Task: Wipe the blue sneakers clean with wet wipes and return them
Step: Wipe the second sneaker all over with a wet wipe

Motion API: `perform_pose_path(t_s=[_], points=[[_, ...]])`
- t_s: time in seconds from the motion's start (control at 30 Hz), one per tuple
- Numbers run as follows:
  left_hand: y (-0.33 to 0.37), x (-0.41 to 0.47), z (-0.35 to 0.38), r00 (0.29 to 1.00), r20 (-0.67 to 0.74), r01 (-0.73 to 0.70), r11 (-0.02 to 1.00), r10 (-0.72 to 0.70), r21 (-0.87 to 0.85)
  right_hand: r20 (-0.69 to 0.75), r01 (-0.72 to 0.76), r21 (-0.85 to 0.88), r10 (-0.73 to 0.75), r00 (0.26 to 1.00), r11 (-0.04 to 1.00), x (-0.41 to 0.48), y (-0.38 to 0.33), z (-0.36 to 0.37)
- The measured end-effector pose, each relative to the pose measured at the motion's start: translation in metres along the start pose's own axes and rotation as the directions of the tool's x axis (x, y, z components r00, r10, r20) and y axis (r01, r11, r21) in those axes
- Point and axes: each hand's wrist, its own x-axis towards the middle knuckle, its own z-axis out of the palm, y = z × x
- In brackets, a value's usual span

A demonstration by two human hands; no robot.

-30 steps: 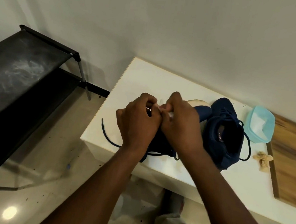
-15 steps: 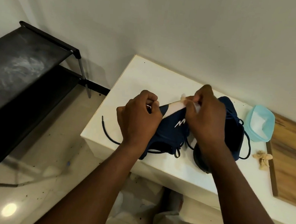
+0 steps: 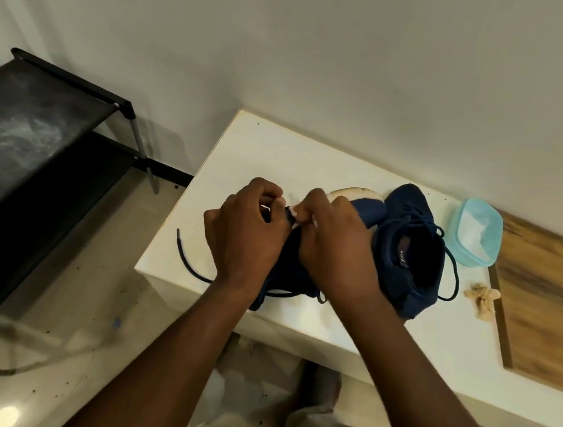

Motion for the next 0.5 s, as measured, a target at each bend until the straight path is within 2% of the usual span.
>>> perform_pose_path(t_s=[0.13, 0.17, 0.23, 0.3, 0.37, 0.5], points=[[0.001, -0.001, 0.000, 1.000, 0.005, -0.006, 1.000, 0.006, -0.003, -0.139, -0.123, -0.042, 0.116, 0.983, 0.991, 0.028, 0.027, -0.013], [0.000, -0.001, 0.000, 1.000, 0.003, -0.007, 1.000, 0.007, 0.006, -0.122, -0.103, -0.065, 0.095, 0.988, 0.993, 0.027, 0.020, -0.010], [0.000, -0.002, 0.001, 1.000, 0.006, -0.008, 1.000, 0.008, 0.019, 0.001, -0.004, -0.095, 0.005, 1.000, 0.996, 0.013, -0.006, 0.004], [0.000, -0.002, 0.002, 1.000, 0.007, -0.005, 1.000, 0.005, 0.017, 0.028, 0.003, -0.030, -0.002, 1.000, 1.000, 0.008, -0.011, 0.008], [0.000, -0.001, 0.002, 1.000, 0.004, -0.003, 1.000, 0.003, 0.002, -0.042, -0.090, 0.091, 0.094, 0.995, 0.992, 0.019, 0.006, -0.005], [-0.001, 0.001, 0.001, 1.000, 0.001, 0.004, 1.000, -0.004, 0.006, -0.117, -0.213, 0.177, 0.235, 0.965, 0.961, 0.023, 0.026, -0.025]])
